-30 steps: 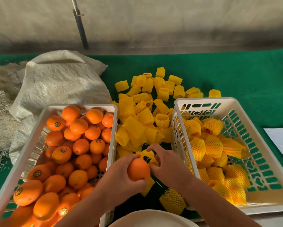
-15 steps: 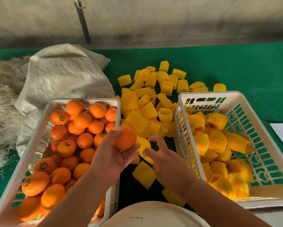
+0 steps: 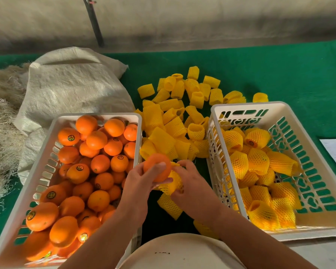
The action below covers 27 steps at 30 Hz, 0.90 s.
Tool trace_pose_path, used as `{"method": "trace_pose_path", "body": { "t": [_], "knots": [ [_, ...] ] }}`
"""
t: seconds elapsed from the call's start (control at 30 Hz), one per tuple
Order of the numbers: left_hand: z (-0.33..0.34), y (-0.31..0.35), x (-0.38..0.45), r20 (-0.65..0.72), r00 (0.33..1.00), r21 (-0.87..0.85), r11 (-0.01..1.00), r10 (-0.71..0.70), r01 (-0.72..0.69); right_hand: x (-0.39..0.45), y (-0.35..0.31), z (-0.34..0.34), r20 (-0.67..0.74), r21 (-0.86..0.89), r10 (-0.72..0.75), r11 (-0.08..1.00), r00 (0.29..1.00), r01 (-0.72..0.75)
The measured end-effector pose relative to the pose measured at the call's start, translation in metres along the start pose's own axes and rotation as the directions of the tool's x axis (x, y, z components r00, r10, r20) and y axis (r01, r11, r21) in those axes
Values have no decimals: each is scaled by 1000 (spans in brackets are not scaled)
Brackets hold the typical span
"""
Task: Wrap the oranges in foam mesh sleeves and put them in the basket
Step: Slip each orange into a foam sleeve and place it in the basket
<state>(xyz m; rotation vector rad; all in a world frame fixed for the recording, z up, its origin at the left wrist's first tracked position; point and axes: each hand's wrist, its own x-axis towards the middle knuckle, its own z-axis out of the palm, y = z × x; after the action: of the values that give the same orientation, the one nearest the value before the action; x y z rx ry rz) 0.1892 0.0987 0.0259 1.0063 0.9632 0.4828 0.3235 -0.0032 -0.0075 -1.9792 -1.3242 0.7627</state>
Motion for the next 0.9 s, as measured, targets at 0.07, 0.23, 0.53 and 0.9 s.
{"method": "trace_pose_path", "body": {
  "t": [0.07,0.23,0.53,0.9],
  "knots": [
    [-4,-12,-3,3,998,205,977,65,-64,2,1,-9,-39,24,38,999,998,-38],
    [-11,-35,-3,48,988,532,834,144,-148,-3,3,-14,-13,-35,17,999,1000,-17],
    [-22,-25,-6,183,983,501,857,28,-118,-17,-5,-18,-1,-122,-42,992,999,42],
    [-19,-31,-10,-8,889,727,613,458,-309,-36,-39,-11,-18,-89,-189,978,982,186]
  ]
}}
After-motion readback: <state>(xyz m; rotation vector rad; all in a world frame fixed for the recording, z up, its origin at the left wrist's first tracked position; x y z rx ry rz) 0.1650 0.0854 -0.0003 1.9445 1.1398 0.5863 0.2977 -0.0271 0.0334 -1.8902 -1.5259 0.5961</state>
